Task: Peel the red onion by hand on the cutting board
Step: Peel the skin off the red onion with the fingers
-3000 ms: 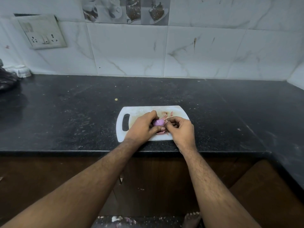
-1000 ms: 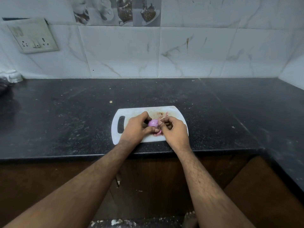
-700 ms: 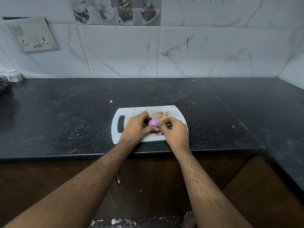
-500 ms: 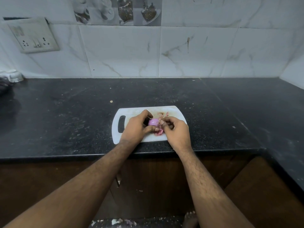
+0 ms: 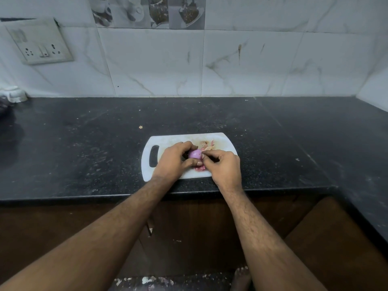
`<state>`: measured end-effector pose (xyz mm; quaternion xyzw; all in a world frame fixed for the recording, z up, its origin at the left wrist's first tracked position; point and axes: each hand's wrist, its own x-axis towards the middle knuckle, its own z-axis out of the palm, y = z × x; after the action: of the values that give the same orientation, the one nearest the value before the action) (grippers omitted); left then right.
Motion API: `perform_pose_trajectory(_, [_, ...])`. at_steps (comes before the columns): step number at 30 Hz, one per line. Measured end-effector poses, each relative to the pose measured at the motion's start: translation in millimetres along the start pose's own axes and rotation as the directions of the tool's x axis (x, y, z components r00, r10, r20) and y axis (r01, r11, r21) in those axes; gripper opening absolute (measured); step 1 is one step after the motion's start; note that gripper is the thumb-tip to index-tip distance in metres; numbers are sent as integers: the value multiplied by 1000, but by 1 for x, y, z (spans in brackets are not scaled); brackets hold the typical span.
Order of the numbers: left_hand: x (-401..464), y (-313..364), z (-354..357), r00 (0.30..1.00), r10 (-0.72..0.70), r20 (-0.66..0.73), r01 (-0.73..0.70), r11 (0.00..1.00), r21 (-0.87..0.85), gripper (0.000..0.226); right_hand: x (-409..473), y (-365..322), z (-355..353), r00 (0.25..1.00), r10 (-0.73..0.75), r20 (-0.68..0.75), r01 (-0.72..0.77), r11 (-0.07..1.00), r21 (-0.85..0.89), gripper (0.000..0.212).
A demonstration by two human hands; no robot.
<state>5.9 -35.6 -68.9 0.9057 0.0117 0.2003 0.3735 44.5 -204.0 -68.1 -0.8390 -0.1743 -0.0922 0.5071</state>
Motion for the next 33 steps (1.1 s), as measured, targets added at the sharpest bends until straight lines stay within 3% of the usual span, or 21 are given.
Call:
perform_pose_trajectory(7, [-1,1,-1,1000,3,12,-2,1000,-27,37,0,-4,3,997,81,5,-80,988,-130,16])
perform_pose_trajectory(11, [-3,2,-1,999,-28,25,31,994,-109,44,1,-2,6,990,97,-102,-109,987,-119,19])
perform_pose_trajectory(16, [-2,1,0,998,-61,2,61,995,-81,53,4,2,10,978,106,-178,-127,986,-111,21])
perform_pose_trajectory(18, [-2,1,0,999,-36,-5,35,997,-63,47,4,3,11,981,101,-166,-124,983,-138,30])
perform_pose_trajectory(21, [-2,1,-1,998,53,-26,-53,999,-13,40,5,2,9,985,63,-158,-82,990,-117,12])
perform_pose_trajectory(25, [-3,2,-2,994,109,-6,-109,994,-2,44,5,4,5,998,-10,-60,8,1000,-28,15])
perform_pose_trajectory(31, [-5,3,-1,1000,-22,-16,19,989,-145,67,5,6,5,999,32,8,-31,998,-45,16])
perform_pose_trajectory(33, [-4,3,-2,997,-57,-57,45,981,-187,63,5,5,5,1000,26,13,-25,998,-61,16])
